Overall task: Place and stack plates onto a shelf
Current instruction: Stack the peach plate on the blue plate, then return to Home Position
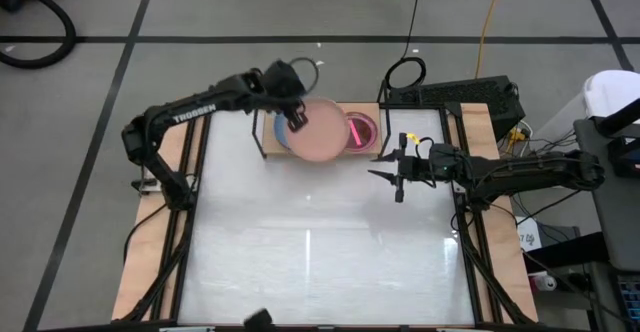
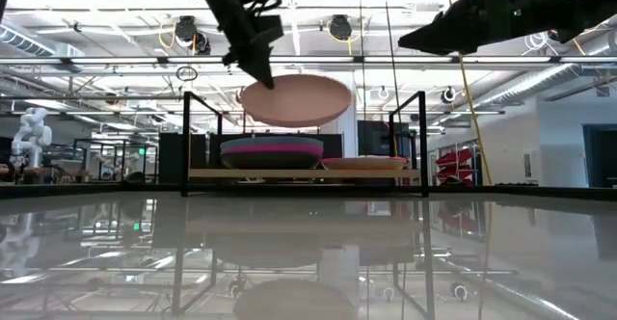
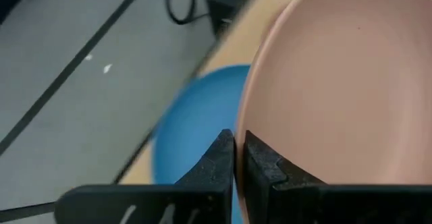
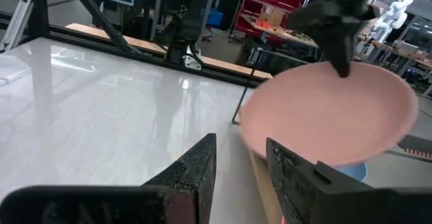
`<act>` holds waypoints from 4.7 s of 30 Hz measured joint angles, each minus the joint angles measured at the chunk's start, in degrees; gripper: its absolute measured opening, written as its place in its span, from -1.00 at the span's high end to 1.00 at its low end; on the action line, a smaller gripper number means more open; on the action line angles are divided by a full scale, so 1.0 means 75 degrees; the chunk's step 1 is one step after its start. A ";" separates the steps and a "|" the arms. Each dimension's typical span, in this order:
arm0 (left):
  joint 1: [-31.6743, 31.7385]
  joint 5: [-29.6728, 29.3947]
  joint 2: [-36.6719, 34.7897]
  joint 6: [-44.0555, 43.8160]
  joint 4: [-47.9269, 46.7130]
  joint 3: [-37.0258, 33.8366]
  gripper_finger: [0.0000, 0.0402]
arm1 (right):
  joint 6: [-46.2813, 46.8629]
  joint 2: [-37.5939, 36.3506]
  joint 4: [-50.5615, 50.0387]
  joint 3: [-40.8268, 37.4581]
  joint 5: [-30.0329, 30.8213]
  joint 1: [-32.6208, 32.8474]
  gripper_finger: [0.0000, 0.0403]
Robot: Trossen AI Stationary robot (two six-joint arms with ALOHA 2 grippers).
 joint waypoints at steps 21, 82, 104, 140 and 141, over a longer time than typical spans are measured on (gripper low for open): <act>0.1598 0.0977 0.0013 -0.0378 0.0534 -0.1223 0.85 | 0.0000 0.0000 -0.0182 0.0000 0.0000 0.0000 0.45; -0.2500 0.1261 -0.0057 0.0218 0.2336 -0.2866 0.05 | 0.0035 0.0000 0.0001 -0.0006 0.0007 -0.0003 0.45; -0.1531 0.0835 -0.0057 0.0045 0.2588 -0.3410 0.05 | 0.0055 0.0000 0.0034 -0.0006 0.0006 -0.0003 0.45; -0.2765 0.0469 -0.7202 -0.0577 0.6796 -0.7382 0.58 | 0.0175 -0.3491 -0.2417 -0.0006 0.0545 0.0000 0.45; -0.2765 0.0466 -0.7442 -0.0631 0.6780 -0.7528 0.58 | 0.0133 -0.3600 -0.2520 -0.0006 0.0542 0.0000 0.45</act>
